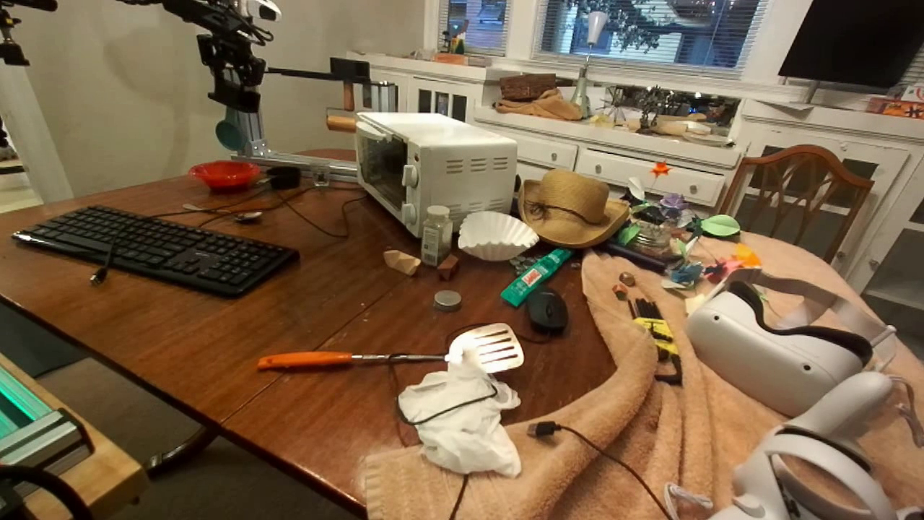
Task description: Pick up the blue scooper from the rack on the left and use it to stir the contents of the red bowl
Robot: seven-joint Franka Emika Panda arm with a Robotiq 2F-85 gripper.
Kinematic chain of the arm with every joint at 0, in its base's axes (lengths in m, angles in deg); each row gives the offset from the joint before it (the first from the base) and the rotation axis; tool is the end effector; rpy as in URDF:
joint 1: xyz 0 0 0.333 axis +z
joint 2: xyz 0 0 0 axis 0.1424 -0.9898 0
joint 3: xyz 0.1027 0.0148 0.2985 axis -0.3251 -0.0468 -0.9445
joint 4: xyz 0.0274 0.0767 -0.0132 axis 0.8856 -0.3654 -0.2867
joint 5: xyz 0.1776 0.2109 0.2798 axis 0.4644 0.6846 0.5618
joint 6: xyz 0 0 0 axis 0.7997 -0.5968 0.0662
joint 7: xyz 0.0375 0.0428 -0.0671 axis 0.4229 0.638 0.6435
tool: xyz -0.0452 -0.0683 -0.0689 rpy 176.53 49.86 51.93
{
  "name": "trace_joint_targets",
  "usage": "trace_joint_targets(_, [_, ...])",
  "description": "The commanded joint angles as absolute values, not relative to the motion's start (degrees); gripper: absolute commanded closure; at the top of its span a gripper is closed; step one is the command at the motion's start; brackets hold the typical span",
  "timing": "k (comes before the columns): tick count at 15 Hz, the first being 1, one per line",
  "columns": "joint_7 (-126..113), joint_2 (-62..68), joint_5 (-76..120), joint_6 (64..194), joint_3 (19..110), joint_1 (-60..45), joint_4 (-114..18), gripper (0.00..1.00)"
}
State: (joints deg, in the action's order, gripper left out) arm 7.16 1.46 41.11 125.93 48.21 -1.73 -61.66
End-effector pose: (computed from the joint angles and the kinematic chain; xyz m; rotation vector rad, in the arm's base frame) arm 0.6079 0.2063 0.3753 -2.8038 -0.4283 -0.1653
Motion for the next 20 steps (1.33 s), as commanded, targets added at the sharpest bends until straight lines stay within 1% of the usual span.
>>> trace_joint_targets(1, [11.89, 2.47, 45.01, 126.44, 47.41, -2.96, -64.98, 0.65])
trace_joint_targets(9, [23.94, 2.00, 50.85, 132.27, 46.48, -4.92, -71.02, 0.65])
trace_joint_targets(20, [31.86, 1.95, 49.73, 139.38, 44.92, -5.47, -75.27, 0.65])
